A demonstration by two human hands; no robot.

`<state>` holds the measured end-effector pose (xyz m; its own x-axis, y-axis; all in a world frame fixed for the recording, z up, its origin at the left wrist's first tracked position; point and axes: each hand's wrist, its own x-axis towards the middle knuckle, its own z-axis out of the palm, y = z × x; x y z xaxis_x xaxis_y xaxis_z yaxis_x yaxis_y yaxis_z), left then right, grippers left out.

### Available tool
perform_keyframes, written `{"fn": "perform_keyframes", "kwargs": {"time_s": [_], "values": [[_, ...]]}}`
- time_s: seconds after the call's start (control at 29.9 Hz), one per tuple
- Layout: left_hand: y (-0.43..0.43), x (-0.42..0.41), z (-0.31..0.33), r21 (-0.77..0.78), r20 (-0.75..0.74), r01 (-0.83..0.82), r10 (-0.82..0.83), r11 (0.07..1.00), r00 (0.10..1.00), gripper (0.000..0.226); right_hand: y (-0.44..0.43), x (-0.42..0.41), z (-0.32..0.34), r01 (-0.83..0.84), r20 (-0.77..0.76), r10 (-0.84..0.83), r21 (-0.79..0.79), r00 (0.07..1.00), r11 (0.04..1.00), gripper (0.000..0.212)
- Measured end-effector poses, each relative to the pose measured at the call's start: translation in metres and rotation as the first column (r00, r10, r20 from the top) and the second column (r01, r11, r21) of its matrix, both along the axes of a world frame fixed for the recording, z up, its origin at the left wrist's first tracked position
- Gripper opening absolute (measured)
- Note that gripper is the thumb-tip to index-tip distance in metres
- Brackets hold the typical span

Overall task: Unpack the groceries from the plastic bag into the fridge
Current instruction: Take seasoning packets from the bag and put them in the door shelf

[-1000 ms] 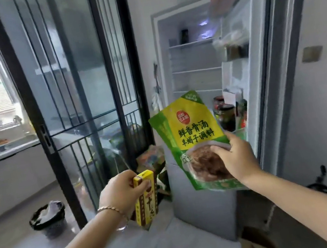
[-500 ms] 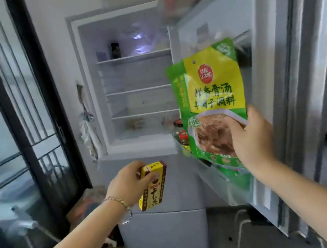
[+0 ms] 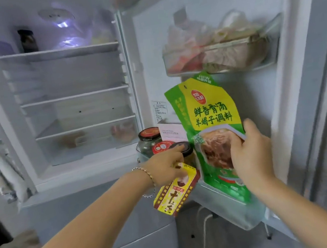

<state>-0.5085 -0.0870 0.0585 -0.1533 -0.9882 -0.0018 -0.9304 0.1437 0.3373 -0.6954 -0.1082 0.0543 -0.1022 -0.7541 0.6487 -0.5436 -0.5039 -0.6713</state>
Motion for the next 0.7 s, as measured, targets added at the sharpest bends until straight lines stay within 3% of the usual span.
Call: {"fn": "perform_keyframes", "kwargs": {"time_s": [0.1, 0.23, 0.33, 0.4, 0.53, 0.63, 0.7], "values": [[-0.007, -0.003, -0.001, 0.057, 0.031, 0.039, -0.04, 0.998, 0.999, 0.028, 0.0, 0.014, -0.007, 0.005, 0.163, -0.012, 0.048, 0.987, 0.999, 0.012], [-0.009, -0.001, -0.001, 0.041, 0.002, 0.008, -0.008, 0.999, 1.0, 0.043, -0.011, 0.015, -0.036, -0.018, 0.148, -0.004, 0.149, 0.989, 0.989, 0.007], [-0.01, 0.003, -0.004, 0.051, -0.067, -0.033, 0.036, 0.998, 0.997, 0.068, -0.017, -0.01, -0.043, 0.019, -0.07, 0.001, 0.284, 0.998, 0.959, 0.03], [-0.011, 0.004, -0.006, 0.067, -0.115, -0.051, 0.059, 0.996, 0.992, 0.069, -0.02, -0.029, -0.035, 0.034, -0.242, 0.037, 0.281, 0.97, 0.959, 0.029], [-0.017, -0.001, -0.007, 0.076, -0.155, -0.059, 0.07, 0.995, 0.985, 0.068, -0.027, -0.06, -0.016, 0.074, -0.389, 0.014, 0.209, 0.921, 0.975, 0.025], [-0.02, -0.006, -0.006, 0.067, -0.13, -0.064, 0.072, 0.996, 0.989, 0.067, -0.028, -0.074, -0.012, 0.263, -0.665, -0.132, 0.099, 0.735, 0.96, 0.033], [-0.022, -0.009, -0.006, 0.066, -0.106, -0.055, 0.062, 0.996, 0.992, 0.068, -0.028, -0.084, -0.004, 0.355, -0.756, -0.188, 0.062, 0.627, 0.933, 0.04]]}}
